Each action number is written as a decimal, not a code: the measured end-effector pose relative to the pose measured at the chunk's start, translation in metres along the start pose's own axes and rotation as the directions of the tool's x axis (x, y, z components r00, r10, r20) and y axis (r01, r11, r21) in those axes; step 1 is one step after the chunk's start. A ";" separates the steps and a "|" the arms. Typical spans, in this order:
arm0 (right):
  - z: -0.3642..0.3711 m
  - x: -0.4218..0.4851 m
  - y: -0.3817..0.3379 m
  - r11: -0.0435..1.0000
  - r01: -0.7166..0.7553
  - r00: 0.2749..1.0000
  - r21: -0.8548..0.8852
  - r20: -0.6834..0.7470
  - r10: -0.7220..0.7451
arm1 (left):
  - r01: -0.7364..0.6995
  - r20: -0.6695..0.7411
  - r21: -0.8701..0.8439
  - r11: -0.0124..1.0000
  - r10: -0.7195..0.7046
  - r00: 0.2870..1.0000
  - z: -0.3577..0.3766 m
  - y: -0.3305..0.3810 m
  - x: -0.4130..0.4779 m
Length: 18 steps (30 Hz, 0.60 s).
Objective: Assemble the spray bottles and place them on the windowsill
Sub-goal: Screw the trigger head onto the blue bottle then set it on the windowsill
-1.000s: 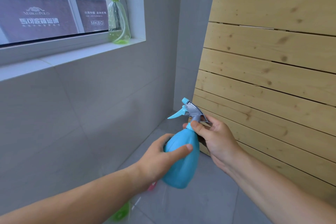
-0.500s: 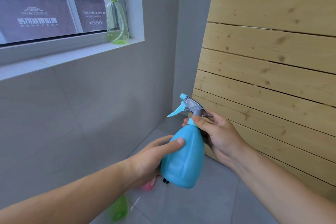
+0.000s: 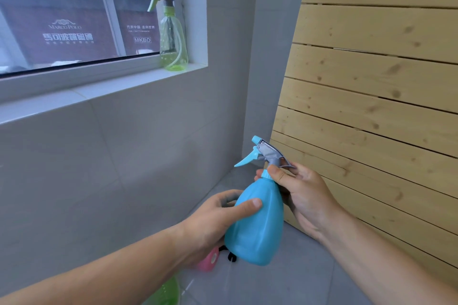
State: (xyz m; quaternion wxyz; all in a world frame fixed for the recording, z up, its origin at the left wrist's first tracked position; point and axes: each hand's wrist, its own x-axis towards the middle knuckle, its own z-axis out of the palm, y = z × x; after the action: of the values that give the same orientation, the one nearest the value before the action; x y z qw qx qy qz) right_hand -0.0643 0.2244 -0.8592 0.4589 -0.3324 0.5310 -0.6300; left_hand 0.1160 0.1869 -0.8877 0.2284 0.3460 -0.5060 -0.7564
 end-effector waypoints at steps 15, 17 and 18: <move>0.091 0.029 -0.024 0.883 0.368 0.897 -0.293 0.364 -0.252 | -0.431 -0.371 0.120 0.894 0.443 0.816 -0.064 0.087 -0.022; 0.115 0.047 -0.036 0.858 0.417 0.878 -0.301 0.377 -0.295 | -0.465 -0.385 0.103 0.879 0.466 0.797 -0.079 0.107 -0.023; 0.128 0.057 -0.044 0.853 0.428 0.872 -0.298 0.383 -0.304 | -0.482 -0.392 0.095 0.871 0.478 0.786 -0.089 0.117 -0.023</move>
State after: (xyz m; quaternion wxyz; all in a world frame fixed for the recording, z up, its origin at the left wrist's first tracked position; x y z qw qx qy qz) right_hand 0.0216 0.1254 -0.7929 0.3374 -0.6080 0.4846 -0.5308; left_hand 0.1971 0.1037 -0.7947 0.5138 0.3530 -0.5152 -0.5882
